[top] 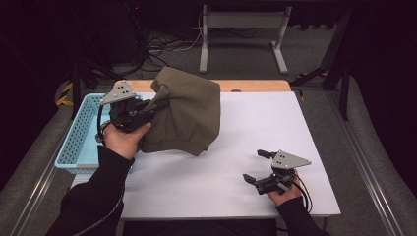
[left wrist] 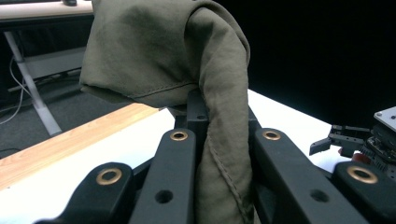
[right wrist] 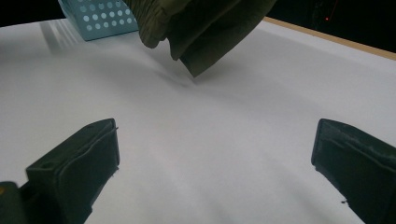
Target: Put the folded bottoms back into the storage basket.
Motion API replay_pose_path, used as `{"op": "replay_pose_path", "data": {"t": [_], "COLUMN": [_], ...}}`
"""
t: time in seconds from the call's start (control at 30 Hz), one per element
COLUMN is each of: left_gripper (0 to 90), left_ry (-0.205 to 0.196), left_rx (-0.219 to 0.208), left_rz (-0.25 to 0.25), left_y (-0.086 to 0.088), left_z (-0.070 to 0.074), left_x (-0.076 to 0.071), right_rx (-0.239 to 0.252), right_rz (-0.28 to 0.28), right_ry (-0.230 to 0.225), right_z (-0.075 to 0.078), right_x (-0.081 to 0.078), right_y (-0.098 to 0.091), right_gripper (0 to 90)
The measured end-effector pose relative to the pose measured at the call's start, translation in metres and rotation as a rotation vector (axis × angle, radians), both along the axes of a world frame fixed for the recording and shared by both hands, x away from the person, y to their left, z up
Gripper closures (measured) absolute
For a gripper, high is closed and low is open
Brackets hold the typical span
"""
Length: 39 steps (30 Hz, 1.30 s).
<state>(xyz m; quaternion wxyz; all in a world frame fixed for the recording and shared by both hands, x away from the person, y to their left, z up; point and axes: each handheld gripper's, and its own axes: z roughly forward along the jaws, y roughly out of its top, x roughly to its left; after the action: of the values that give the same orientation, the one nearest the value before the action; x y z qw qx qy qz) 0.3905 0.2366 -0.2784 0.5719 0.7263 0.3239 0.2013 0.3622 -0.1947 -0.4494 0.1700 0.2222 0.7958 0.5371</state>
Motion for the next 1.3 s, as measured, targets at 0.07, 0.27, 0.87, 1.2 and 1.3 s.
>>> {"op": "replay_pose_path", "data": {"t": [0.07,0.27,0.87,1.2,1.3], "left_gripper": [83.5,83.4,83.4,83.4,83.4], "left_ry": [-0.003,-0.010,-0.014,-0.002,0.011], "left_rx": [0.003,0.002,-0.010,-0.020,-0.017], "left_rz": [0.006,0.021,0.065,0.098,0.109], "left_y": [0.005,0.018,0.058,0.081,0.090], "left_z": [0.003,0.009,0.015,0.014,0.012], "left_x": [-0.002,-0.007,-0.021,-0.027,-0.030], "right_rx": [0.000,0.000,-0.005,-0.008,-0.009], "right_rz": [0.000,0.000,-0.001,-0.001,-0.002], "right_ry": [-0.001,0.000,0.005,0.004,0.005], "right_z": [0.000,0.000,0.000,0.000,0.000], "right_x": [0.000,0.000,0.000,0.000,0.000], "right_y": [0.000,0.000,0.001,0.001,0.001], "right_gripper": [1.4,1.4,1.4,1.3,1.4]}}
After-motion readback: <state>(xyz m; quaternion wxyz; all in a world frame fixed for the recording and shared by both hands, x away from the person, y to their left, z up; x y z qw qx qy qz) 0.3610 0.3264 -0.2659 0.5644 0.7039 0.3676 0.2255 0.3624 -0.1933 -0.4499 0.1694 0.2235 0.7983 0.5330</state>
